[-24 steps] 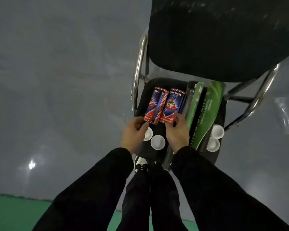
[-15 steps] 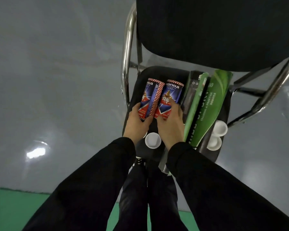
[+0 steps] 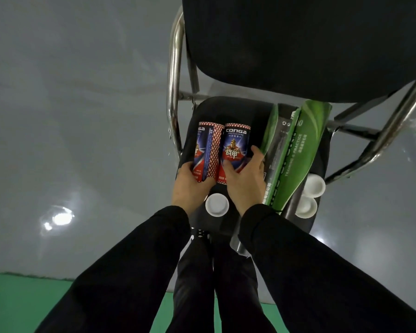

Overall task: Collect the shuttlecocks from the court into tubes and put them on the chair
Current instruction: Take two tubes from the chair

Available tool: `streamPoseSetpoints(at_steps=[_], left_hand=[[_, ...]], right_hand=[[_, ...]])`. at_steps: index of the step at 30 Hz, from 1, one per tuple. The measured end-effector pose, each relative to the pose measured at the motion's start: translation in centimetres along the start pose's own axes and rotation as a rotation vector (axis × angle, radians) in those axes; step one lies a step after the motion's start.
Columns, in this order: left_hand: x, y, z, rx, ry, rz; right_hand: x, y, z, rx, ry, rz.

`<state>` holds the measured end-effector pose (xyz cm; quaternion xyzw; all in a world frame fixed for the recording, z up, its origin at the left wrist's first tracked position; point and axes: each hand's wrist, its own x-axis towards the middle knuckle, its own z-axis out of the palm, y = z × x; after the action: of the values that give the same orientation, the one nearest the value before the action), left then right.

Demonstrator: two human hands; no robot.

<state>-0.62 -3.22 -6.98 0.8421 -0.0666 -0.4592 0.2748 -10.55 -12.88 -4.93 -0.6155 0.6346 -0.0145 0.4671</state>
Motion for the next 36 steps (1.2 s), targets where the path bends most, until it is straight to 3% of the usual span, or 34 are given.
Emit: streamPoseSetpoints(at_steps=[6,14,18,23,26,32,36], left_hand=[[-2.2,1.2,-1.3,0.008,0.002,0.105],[-9.2,4.5,-5.4,0.066,-0.057,0.291],[-15.4,5.7,-8.1,0.102,-0.179,0.394],[-26.5,5.8,-11.4,0.176,-0.393,0.600],[-32.4,6.2,-12.0,0.162,-0.535,0.629],[-40.4,5.1,-8.3,0.247,-0.811,0.703],[-45.3,4.1,-4.3,0.429,-1.115,0.788]], right_hand=[[-0.3,0.3,-0.9,0.150,-0.013,-0.011],[-6.1,-0.8,-5.2,0.722,-0.194,0.105],[-12.2,-0.9,-8.9,0.676,-0.242,-0.018],[-24.2,-0.3,-14.5,0.579,-0.123,-0.156],[-31.5,0.7,-17.7,0.571,0.034,-0.199],[-44.1,6.1,-22.1,0.564,0.413,-0.094],[-52.5,11.4,-23.7,0.659,0.634,-0.026]])
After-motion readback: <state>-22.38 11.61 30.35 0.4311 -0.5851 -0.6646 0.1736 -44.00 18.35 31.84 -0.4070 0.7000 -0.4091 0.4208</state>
